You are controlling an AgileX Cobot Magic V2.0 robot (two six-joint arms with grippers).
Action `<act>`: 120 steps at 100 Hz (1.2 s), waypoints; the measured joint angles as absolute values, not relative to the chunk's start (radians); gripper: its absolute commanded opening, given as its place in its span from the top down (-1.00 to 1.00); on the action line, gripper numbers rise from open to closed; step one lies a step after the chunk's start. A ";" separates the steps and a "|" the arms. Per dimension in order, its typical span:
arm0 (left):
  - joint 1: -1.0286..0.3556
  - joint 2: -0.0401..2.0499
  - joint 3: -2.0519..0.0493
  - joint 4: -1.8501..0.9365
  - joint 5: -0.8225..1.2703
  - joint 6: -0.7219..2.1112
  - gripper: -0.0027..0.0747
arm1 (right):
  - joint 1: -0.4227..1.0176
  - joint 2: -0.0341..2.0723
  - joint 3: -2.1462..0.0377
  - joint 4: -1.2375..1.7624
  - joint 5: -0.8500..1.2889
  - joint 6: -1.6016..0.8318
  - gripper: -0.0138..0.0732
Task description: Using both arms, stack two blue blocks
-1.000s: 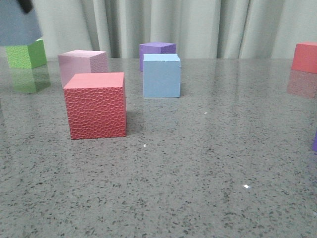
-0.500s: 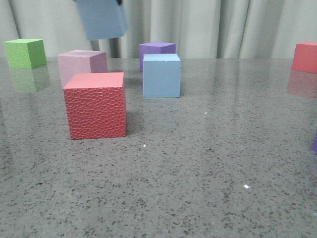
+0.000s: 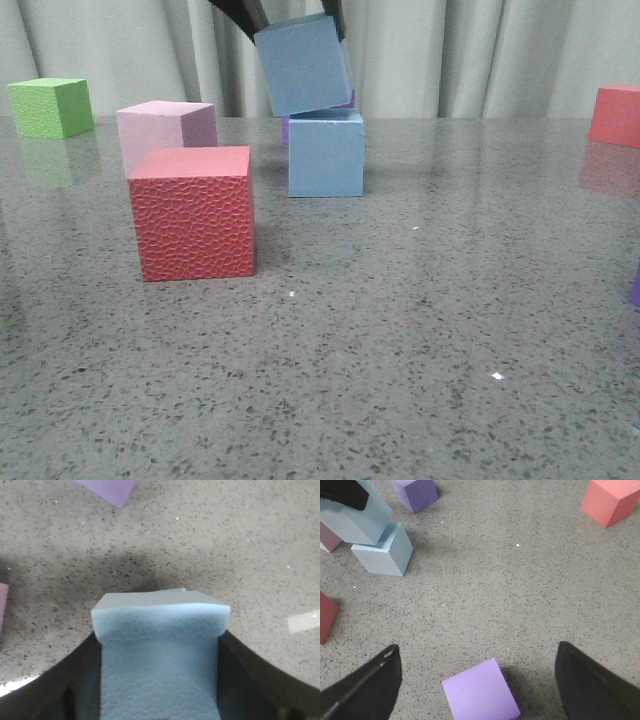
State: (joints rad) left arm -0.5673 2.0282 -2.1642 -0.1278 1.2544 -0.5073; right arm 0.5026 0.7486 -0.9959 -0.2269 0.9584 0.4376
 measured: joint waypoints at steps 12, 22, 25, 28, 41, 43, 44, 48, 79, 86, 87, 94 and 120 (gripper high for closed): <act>-0.571 2.028 -2.165 -0.135 1.254 -0.510 0.42 | 0.503 0.749 -0.996 -0.227 0.954 0.438 -0.74; -0.574 2.028 -2.165 -0.135 1.254 -0.510 0.42 | 0.503 0.749 -0.996 -0.227 0.951 0.438 -0.74; -0.576 2.028 -2.165 -0.131 1.254 -0.510 0.42 | 0.503 0.749 -0.996 -0.227 0.951 0.438 -0.74; -0.576 2.028 -2.165 -0.130 1.254 -0.510 0.42 | 0.503 0.749 -0.996 -0.227 0.951 0.438 -0.74; -0.576 2.028 -2.165 -0.129 1.254 -0.511 0.42 | 0.503 0.749 -0.996 -0.227 0.949 0.438 -0.74; -0.576 2.028 -2.165 -0.129 1.254 -0.511 0.41 | 0.503 0.749 -0.996 -0.227 0.949 0.438 -0.74; -0.576 2.028 -2.165 -0.129 1.254 -0.511 0.41 | 0.503 0.749 -0.996 -0.227 0.949 0.438 -0.74; -0.576 2.028 -2.165 -0.131 1.254 -0.511 0.41 | 0.503 0.749 -0.996 -0.227 0.947 0.438 -0.74; -0.576 2.028 -2.165 -0.139 1.254 -0.511 -0.13 | 0.503 0.749 -0.996 -0.227 0.944 0.438 -0.74; -0.576 2.028 -2.165 -0.139 1.254 -0.511 -0.27 | 0.503 0.749 -0.996 -0.227 0.944 0.438 -0.74; -0.576 2.028 -2.165 -0.139 1.254 -0.511 -0.28 | 0.503 0.749 -0.996 -0.227 0.944 0.438 -0.74; -0.576 2.028 -2.165 -0.141 1.254 -0.511 -0.42 | 0.503 0.749 -0.996 -0.227 0.944 0.438 -0.74; -0.576 2.028 -2.165 -0.156 1.254 -0.511 -0.46 | 0.503 0.749 -0.996 -0.227 0.944 0.438 -0.74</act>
